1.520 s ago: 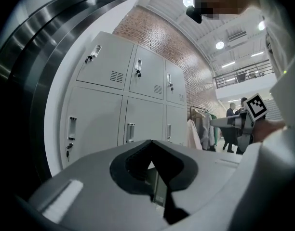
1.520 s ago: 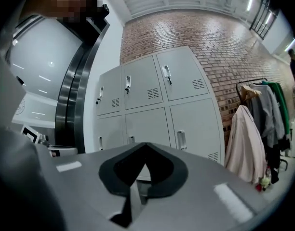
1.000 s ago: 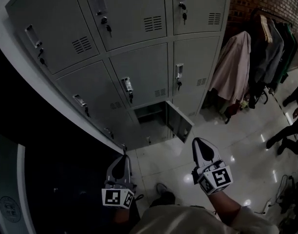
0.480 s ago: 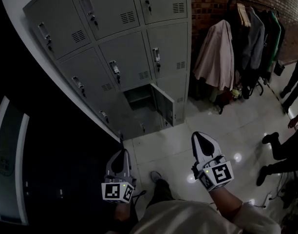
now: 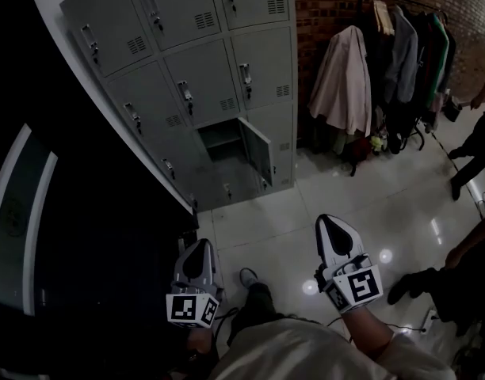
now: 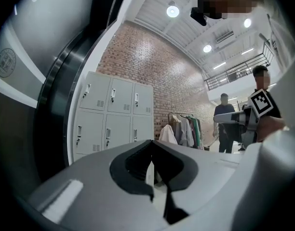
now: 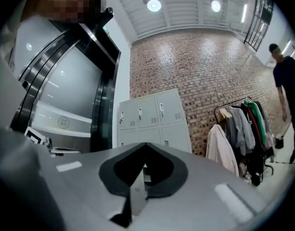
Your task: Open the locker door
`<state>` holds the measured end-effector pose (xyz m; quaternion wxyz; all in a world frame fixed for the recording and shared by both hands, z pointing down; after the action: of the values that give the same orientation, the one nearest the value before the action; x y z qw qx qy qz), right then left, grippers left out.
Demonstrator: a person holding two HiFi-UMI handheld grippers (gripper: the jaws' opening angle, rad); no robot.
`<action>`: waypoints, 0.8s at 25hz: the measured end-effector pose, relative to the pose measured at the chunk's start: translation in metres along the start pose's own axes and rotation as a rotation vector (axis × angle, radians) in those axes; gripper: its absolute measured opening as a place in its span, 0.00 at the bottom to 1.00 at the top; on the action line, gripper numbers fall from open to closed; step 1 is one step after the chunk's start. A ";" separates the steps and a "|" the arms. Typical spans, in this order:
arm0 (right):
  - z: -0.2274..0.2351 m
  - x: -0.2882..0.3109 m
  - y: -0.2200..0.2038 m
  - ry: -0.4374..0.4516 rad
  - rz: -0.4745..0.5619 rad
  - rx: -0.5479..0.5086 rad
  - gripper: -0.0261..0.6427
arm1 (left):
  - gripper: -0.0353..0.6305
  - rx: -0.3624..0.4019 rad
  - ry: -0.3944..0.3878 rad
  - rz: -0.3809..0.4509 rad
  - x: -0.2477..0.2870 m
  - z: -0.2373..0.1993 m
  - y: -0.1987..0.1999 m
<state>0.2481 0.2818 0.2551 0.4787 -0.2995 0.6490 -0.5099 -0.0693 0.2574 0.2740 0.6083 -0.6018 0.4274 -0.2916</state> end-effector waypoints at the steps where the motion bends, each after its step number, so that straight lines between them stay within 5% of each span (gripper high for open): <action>1: -0.002 -0.008 0.005 0.002 -0.016 -0.005 0.04 | 0.10 0.006 -0.003 0.008 -0.006 0.007 0.008; 6: -0.013 -0.036 0.025 0.008 -0.100 0.013 0.04 | 0.10 0.024 -0.049 0.037 -0.022 0.034 0.037; 13: -0.047 -0.047 0.054 -0.007 -0.080 -0.037 0.04 | 0.10 0.050 -0.103 0.071 -0.049 0.037 0.076; 20: -0.079 -0.048 0.054 0.008 -0.130 -0.034 0.04 | 0.10 0.058 -0.067 0.034 -0.079 0.018 0.076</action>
<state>0.1981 0.3701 0.2204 0.4367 -0.3470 0.6388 -0.5299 -0.1021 0.3428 0.2108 0.6445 -0.5860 0.4083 -0.2730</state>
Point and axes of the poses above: the fingertips, and each gripper's own axes: x forward along the fingers, z to its right, y out of its top, the point moved 8 cm from there along -x, backward along the fingers, and after that the axes turned 11 degrees about -x, right-handed, at the moved point
